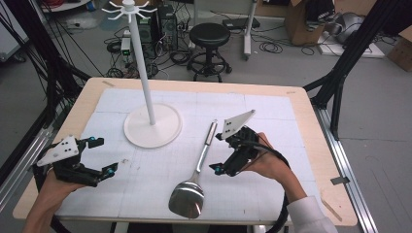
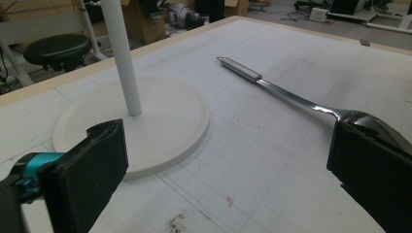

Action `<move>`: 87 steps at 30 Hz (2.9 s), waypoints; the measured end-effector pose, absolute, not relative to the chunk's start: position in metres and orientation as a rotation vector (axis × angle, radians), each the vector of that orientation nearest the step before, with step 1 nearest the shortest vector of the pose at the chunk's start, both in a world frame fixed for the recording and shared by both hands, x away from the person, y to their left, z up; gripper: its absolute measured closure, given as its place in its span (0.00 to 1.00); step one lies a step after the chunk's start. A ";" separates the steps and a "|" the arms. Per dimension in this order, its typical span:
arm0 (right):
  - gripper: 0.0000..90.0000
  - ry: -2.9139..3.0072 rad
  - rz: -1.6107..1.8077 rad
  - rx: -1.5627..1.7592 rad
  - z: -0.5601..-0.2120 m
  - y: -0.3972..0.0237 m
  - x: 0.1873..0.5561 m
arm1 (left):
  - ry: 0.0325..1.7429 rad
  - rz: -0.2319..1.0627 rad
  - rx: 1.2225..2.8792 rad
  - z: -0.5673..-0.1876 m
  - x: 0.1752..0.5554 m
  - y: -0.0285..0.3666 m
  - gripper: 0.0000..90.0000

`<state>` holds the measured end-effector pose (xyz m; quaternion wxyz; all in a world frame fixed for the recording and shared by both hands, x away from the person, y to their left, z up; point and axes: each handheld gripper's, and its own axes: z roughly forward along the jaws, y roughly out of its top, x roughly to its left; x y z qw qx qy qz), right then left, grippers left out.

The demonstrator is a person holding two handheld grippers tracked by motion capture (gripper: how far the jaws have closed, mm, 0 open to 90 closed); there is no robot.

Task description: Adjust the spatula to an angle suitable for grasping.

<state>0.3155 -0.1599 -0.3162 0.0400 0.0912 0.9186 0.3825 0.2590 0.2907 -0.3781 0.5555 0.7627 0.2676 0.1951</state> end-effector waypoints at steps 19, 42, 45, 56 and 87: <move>0.59 2.995 1.094 0.123 -0.333 -0.084 0.314 | 0.628 0.462 1.810 -0.379 0.259 0.288 0.02; 0.99 3.087 0.945 -0.155 -0.357 -0.025 0.295 | 0.629 0.461 1.810 -0.379 0.259 0.288 0.02; 0.99 3.071 0.946 -0.171 -0.359 -0.022 0.293 | 0.628 0.463 1.810 -0.379 0.259 0.288 0.02; 0.99 3.055 0.927 -0.198 -0.375 -0.018 0.287 | 0.628 0.465 1.811 -0.379 0.259 0.288 0.02; 1.00 3.094 0.857 -0.102 -0.409 -0.013 0.279 | 0.638 0.467 1.816 -0.379 0.260 0.287 0.02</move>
